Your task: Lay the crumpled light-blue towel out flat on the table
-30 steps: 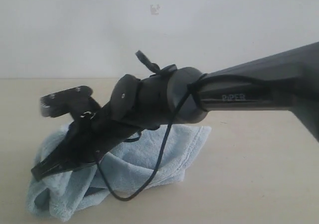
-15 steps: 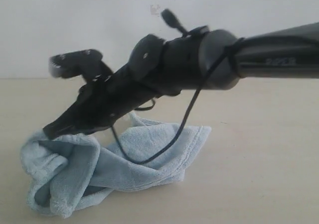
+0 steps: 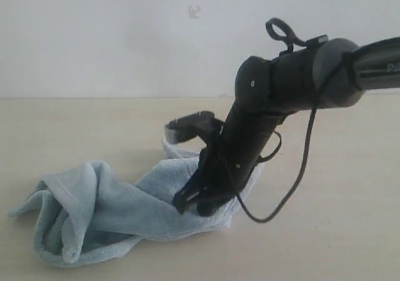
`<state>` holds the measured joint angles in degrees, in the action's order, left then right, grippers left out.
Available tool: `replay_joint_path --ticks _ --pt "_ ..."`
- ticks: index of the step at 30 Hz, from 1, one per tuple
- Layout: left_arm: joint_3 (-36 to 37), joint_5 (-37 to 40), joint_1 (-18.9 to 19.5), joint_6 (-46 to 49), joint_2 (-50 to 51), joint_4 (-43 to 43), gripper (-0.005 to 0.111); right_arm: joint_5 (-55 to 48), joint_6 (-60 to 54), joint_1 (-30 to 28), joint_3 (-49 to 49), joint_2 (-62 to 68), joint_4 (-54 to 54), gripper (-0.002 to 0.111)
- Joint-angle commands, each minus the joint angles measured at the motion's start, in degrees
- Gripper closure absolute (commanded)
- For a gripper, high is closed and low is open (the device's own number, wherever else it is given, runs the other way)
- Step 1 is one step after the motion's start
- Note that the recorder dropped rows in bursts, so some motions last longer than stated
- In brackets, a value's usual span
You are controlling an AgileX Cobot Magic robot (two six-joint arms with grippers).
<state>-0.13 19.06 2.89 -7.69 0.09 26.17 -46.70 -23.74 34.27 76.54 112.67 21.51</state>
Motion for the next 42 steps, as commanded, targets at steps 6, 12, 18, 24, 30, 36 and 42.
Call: replay_joint_path --ticks 6,12,18,24,30,36,42 --pt "0.1 0.3 -0.2 0.7 -0.1 0.2 0.103 10.9 -3.9 12.1 -5.6 -0.1 0.7 0.107" --pt "0.1 1.9 -0.2 1.3 -0.1 0.2 0.103 16.1 -1.8 13.2 -5.6 -0.4 1.0 0.107" --pt "0.1 2.0 -0.2 1.8 -0.1 0.2 0.103 23.2 3.9 8.7 -5.6 -2.5 0.9 0.107" --pt "0.1 2.0 -0.2 2.3 -0.1 0.2 0.103 24.7 7.3 4.9 -5.6 -0.6 0.9 0.107" --pt "0.1 2.0 -0.2 2.3 -0.1 0.2 0.103 13.7 -8.0 7.5 -5.6 4.5 5.9 0.107" --pt "0.1 2.0 -0.2 2.3 -0.1 0.2 0.103 12.5 -18.8 13.3 -5.6 5.3 11.8 0.107" --pt "0.1 2.0 -0.2 2.3 -0.1 0.2 0.103 16.6 -17.2 15.5 -5.6 4.9 12.4 0.107"
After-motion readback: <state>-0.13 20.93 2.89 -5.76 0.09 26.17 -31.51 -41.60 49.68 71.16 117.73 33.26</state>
